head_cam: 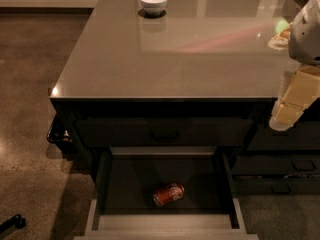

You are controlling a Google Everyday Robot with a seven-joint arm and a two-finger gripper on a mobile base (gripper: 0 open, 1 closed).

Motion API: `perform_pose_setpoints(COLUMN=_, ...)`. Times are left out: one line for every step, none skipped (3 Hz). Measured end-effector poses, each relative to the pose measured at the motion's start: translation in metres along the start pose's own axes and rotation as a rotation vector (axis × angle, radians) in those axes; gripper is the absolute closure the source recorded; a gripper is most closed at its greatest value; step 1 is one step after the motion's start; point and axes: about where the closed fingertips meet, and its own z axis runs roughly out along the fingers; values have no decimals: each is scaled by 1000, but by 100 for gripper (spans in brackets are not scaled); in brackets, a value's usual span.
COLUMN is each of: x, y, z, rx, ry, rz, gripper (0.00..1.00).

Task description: Pick coke can from middle drawer and place on counter

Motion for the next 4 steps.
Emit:
perform_pose_setpoints(x=0, y=0, z=0, rx=0, ry=0, rz=0, gripper=0)
perform_pose_setpoints(x=2, y=5, z=15, rx=-10, ry=5, rz=-3, gripper=0)
perform_pose_setpoints(x=5, y=23, z=67, rx=-64, ry=-29, rz=-10, gripper=0)
perform_pose_setpoints(x=13, y=40, z=143, rx=-111, ry=-49, rz=4, gripper=0)
